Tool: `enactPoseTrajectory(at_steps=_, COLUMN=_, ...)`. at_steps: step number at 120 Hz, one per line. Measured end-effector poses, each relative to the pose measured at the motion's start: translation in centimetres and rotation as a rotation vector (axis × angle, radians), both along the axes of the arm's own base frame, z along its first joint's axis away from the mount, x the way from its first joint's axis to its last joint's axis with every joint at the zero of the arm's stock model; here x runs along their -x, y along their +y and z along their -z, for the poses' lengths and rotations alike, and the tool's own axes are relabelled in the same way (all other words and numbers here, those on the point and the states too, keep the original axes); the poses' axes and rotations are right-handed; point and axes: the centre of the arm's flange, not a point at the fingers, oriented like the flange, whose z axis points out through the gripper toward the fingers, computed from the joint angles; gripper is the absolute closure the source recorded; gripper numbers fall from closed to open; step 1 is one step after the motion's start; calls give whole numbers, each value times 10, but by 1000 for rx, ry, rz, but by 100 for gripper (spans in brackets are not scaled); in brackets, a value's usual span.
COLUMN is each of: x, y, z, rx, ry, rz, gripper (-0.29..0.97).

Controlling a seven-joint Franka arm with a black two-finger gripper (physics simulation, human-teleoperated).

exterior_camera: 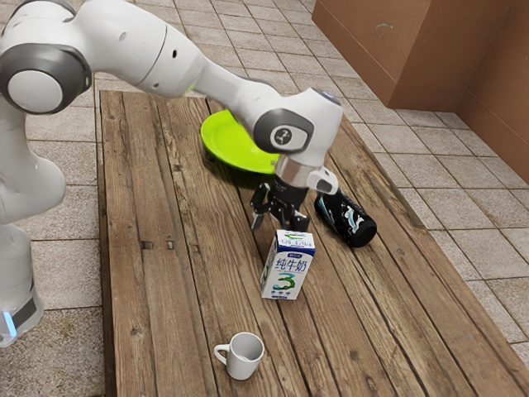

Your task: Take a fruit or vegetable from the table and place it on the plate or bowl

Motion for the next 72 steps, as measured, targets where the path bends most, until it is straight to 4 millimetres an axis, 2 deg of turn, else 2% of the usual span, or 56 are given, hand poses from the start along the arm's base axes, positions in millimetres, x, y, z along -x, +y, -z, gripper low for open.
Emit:
enactPoseTrajectory(at_steps=12, x=-3, y=3, z=3, rx=-16, ry=0, rz=-6, gripper=0)
enactPoseTrajectory(at_steps=28, x=-8, y=22, z=8, rx=-30, ry=-4, rz=-37, gripper=0)
enactPoseTrajectory(at_steps=46, x=-10, y=27, z=11, rx=-28, ry=-12, rz=-39, gripper=0)
enactPoseTrajectory(at_steps=59, x=-23, y=47, z=20, rx=-48, ry=-24, rz=-74, gripper=0)
enactPoseTrajectory(at_steps=72, x=-28, y=51, z=24, rx=-37, ry=-33, rz=-72, gripper=1)
